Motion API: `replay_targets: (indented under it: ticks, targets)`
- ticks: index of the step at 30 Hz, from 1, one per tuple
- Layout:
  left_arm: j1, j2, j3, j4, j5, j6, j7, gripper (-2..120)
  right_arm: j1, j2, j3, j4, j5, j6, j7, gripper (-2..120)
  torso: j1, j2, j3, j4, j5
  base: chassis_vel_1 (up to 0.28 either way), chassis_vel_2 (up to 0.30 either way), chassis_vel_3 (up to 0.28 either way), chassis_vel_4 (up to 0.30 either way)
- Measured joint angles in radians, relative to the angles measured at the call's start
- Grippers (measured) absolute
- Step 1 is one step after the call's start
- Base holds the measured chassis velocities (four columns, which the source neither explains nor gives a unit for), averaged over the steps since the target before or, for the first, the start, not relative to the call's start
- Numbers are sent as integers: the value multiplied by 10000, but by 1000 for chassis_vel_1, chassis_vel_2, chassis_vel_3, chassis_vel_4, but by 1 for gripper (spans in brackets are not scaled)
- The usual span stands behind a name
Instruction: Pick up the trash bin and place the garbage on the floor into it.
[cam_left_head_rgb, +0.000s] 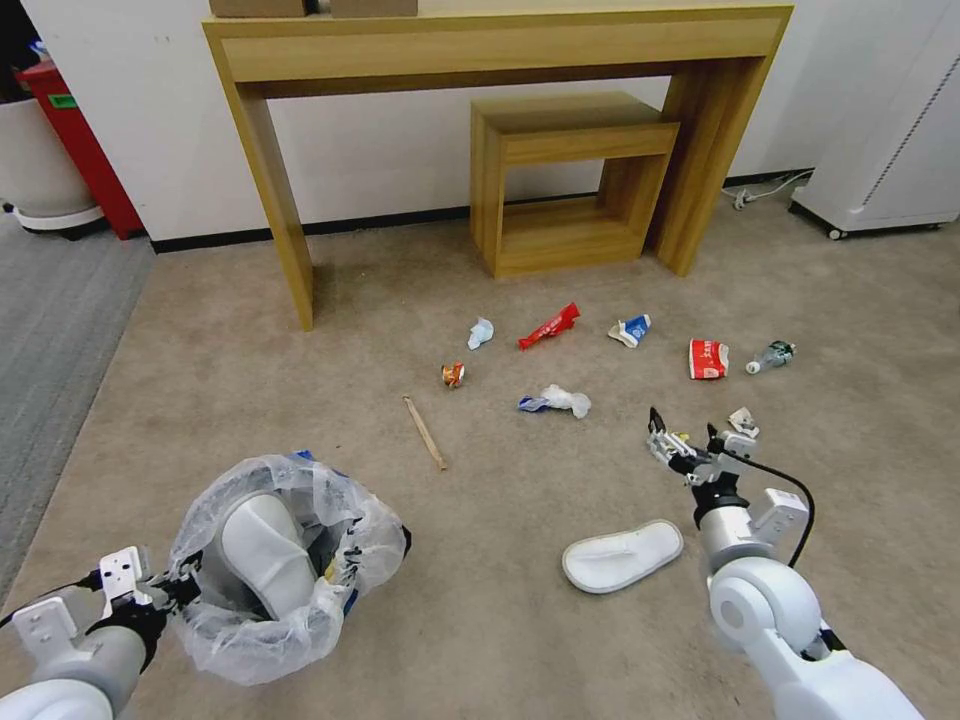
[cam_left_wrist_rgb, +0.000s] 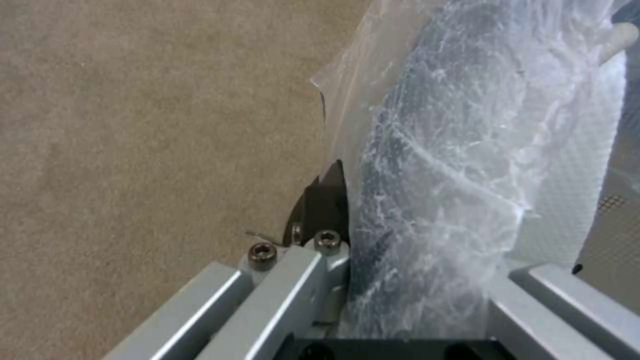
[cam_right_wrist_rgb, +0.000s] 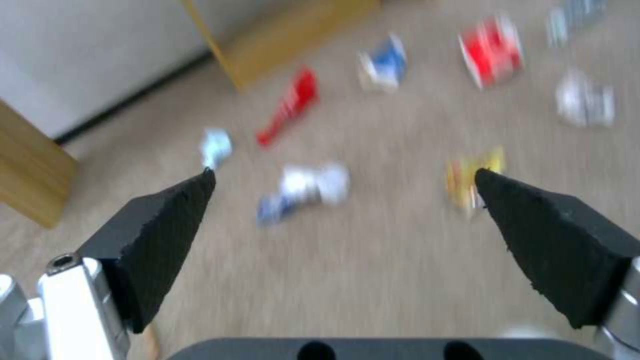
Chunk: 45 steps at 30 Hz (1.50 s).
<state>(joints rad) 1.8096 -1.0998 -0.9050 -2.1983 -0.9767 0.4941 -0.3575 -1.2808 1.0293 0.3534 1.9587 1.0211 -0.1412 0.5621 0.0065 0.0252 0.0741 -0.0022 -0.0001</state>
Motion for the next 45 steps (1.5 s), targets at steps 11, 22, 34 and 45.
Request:
replay_targets:
  ticks: [11,22,34,45]
  targets:
    - [-102,-21,60,95,4,-37,6,0,812,1268,-86,-1563,3578,-1177,3085,100,0,0,0,1,2,0,0,0,0]
    - [-73,-126,71,103,70,-70,3,0,1233,2137,-46,-3613,3116,-773,2884,89,0,-1,0,0,2,0,0,0,0]
    - [106,-275,69,76,263,-245,118,0,1691,2674,-469,-4728,2510,-539,2408,80,0,0,1,1,2,0,0,0,0]
    - [199,-444,208,-36,453,-351,206,0,1917,2965,-668,-5507,1868,-311,1910,65,0,0,0,1,1,0,0,0,0]
